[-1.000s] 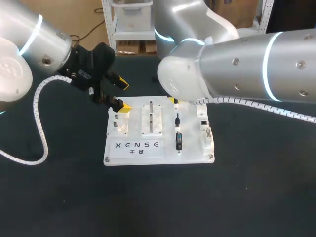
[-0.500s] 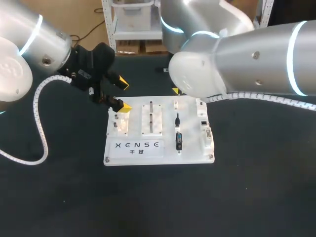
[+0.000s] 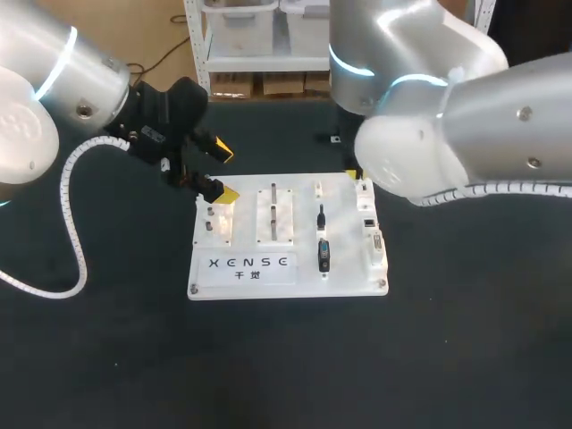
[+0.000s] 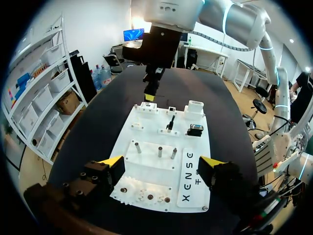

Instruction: Insert the USB connector, Ethernet cable, and multi-pin plug into their matching sockets one by one.

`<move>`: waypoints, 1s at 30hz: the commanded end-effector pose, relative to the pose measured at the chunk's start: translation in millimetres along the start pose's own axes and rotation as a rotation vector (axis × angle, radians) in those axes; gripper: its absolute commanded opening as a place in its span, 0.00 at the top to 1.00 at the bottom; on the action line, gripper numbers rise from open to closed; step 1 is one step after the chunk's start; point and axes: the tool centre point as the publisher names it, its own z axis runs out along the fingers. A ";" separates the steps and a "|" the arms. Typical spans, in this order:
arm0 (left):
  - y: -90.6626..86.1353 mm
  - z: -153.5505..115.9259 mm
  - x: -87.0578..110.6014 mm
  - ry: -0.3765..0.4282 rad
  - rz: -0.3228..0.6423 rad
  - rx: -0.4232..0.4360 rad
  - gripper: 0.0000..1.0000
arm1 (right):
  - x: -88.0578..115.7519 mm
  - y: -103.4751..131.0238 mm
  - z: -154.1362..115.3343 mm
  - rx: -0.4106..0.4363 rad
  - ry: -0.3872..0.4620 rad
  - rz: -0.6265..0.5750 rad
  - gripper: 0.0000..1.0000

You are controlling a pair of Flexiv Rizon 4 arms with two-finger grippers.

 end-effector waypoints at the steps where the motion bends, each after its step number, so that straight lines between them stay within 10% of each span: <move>1: -0.5 -0.1 1.3 -0.004 0.002 -0.001 0.00 | 2.8 -5.7 3.9 0.002 -0.056 0.006 1.00; 30: -0.5 -0.1 1.3 -0.004 0.002 -0.001 0.00 | 0.4 -8.9 21.6 0.025 -0.028 0.005 1.00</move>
